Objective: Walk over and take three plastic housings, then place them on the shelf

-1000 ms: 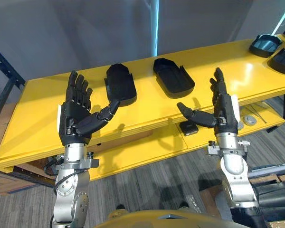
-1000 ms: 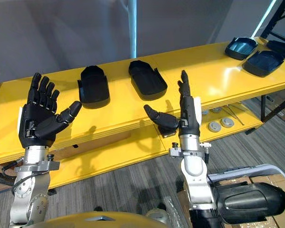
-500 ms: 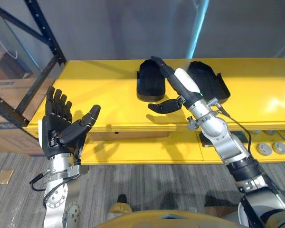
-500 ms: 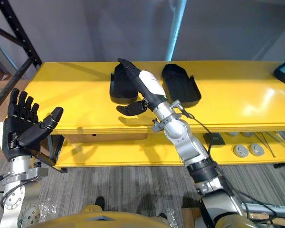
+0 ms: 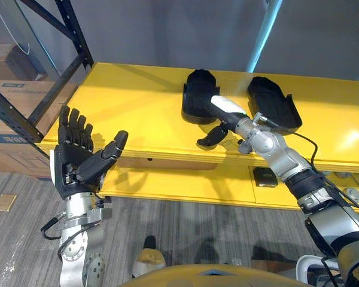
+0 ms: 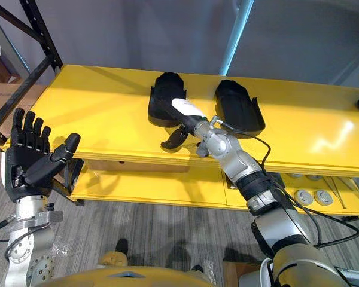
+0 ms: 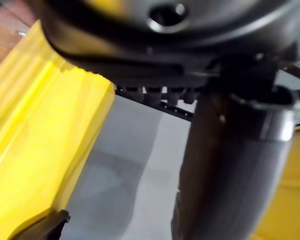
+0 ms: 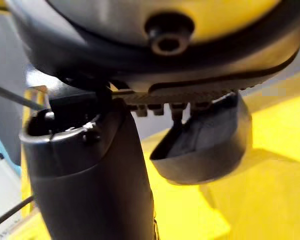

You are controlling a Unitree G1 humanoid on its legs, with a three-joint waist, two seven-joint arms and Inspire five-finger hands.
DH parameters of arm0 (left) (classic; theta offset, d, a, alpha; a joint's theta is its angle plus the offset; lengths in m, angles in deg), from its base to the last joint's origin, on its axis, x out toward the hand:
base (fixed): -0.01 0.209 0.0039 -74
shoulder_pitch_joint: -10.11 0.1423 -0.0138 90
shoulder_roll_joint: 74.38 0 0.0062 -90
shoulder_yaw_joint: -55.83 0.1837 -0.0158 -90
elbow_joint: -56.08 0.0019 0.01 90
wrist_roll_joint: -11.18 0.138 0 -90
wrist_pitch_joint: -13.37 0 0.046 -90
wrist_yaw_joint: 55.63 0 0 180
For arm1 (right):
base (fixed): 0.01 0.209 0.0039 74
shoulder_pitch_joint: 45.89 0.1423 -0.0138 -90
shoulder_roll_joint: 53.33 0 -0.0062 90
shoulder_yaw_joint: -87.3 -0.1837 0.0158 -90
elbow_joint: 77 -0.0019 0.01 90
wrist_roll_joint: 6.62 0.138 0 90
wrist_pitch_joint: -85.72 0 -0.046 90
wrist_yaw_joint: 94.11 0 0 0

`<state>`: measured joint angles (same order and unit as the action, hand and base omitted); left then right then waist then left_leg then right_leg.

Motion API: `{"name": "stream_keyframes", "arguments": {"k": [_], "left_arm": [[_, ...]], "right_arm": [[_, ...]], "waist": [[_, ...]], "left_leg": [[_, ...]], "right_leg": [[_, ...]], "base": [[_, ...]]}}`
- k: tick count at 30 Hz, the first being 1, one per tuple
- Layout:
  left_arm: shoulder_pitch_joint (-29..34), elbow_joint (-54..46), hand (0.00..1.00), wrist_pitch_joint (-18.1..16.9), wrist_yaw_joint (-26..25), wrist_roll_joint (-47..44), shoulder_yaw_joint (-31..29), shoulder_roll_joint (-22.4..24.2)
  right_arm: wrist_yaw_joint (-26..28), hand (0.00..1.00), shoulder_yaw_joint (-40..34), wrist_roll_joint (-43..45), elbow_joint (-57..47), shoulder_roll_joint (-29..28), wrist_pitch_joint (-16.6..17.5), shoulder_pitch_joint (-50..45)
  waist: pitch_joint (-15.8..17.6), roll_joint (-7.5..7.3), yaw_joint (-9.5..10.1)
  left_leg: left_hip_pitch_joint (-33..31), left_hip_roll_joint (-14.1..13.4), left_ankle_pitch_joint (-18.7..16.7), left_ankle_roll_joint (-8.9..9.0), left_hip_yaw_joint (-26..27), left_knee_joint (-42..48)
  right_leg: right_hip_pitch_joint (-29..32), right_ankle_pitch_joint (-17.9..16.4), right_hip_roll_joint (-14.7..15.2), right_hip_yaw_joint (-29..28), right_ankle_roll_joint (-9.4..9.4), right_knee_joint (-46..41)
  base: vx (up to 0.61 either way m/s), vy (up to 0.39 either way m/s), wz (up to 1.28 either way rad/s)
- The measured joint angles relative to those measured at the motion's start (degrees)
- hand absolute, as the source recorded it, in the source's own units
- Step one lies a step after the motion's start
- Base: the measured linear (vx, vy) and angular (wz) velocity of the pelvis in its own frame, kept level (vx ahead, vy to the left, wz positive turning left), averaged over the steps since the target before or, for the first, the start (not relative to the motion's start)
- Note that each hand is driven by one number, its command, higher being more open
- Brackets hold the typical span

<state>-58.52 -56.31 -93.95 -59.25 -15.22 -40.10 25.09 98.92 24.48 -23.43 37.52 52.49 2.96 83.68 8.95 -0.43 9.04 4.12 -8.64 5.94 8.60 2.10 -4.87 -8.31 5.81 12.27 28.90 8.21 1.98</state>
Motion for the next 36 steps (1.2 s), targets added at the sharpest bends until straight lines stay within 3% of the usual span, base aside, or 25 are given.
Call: {"name": "stream_keyframes", "arguments": {"k": [4,8,18,36], "left_arm": [[-2.34,0.0,1.0,1.01,-0.05,0.25,0.79,0.0],[-3.27,0.0,1.0,1.9,-0.23,0.28,0.8,0.0],[-3.59,0.0,1.0,3.87,-0.75,2.08,0.67,0.0],[-4.1,0.0,1.0,5.07,-1.01,2.83,0.78,-0.07]], "right_arm": [[6.16,1.0,0.85,1.64,-0.03,-0.09,-5.18,1.22],[9.11,1.0,1.65,1.64,-0.01,-0.1,-6.64,1.66],[15.17,1.0,5.41,6.53,2.83,-0.06,-3.96,7.1],[19.54,1.0,8.28,6.49,4.42,2.36,-1.46,8.84]], "waist": [[0.31,0.11,-0.22],[0.61,0.27,-0.47],[1.47,0.28,-1.09],[1.42,0.35,-1.24]], "left_leg": [[0.68,-0.01,-0.04,0.02,0.86,-0.16],[0.71,-0.03,-0.09,0.04,1.12,-0.17],[0.64,-0.02,-0.06,0.03,1.17,-0.01],[1.38,0.0,-0.09,0.05,1.87,-0.19]], "right_leg": [[-0.03,0.0,0.11,-0.94,0.0,-0.17],[0.14,0.0,0.12,-1.22,-0.01,-0.13],[0.22,0.06,0.11,-1.24,0.03,-0.07],[-0.05,0.03,0.16,-1.86,-0.01,-0.06]], "base": [[-0.03,0.015,-0.11],[-0.02,0.013,-0.04],[0.0,0.0,0.0],[0.0,0.0,-0.01]]}}
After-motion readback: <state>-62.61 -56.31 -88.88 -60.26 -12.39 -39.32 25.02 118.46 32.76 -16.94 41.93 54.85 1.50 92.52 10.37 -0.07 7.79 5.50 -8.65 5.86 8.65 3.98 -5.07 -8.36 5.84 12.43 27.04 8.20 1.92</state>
